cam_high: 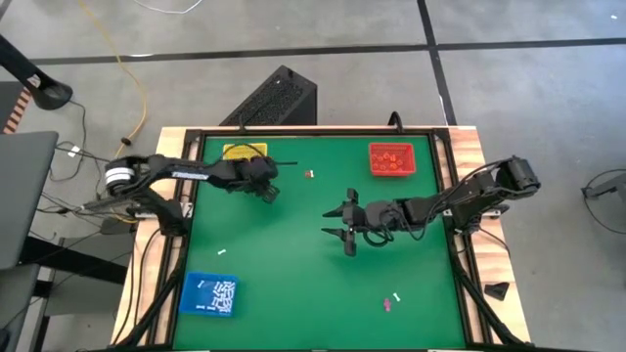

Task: Sort Halloween decoration
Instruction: Put the white bone toy into the blue bin

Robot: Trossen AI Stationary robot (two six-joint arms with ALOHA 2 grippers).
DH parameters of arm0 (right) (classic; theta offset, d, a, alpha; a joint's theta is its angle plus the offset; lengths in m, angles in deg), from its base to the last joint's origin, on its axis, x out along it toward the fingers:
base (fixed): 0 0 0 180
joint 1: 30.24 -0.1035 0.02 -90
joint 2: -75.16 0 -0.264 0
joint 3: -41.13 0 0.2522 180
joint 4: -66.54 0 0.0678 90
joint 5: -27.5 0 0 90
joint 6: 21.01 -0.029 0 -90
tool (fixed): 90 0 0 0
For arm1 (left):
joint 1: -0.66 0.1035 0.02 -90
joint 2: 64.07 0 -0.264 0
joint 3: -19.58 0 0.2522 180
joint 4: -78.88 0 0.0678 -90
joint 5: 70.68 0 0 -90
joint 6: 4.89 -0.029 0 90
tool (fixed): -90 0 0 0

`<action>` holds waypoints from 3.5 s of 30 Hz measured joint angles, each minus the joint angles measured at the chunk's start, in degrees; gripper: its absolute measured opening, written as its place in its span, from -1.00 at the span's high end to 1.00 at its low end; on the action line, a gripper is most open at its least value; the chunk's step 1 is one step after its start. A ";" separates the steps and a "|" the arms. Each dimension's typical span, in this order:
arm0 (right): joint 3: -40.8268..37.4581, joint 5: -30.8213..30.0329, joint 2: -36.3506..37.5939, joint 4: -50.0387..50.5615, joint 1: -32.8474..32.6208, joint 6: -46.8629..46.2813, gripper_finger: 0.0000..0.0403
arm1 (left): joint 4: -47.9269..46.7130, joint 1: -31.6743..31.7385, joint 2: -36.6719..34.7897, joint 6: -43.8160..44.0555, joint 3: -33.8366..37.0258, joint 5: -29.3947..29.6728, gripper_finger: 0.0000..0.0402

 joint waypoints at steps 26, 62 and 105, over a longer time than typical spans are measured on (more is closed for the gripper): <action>0.00 0.04 0.00 2.92 0.02 0.50 -0.08 | 3.64 -2.80 7.71 15.28 0.04 14.03 0.39; 0.00 0.10 -0.02 4.63 0.02 -0.12 -0.08 | 18.83 -12.32 -3.09 32.05 13.69 22.42 -0.12; -0.02 0.30 -0.04 3.74 -0.13 -0.09 -0.08 | 29.00 -8.54 6.64 26.89 14.12 24.71 -0.12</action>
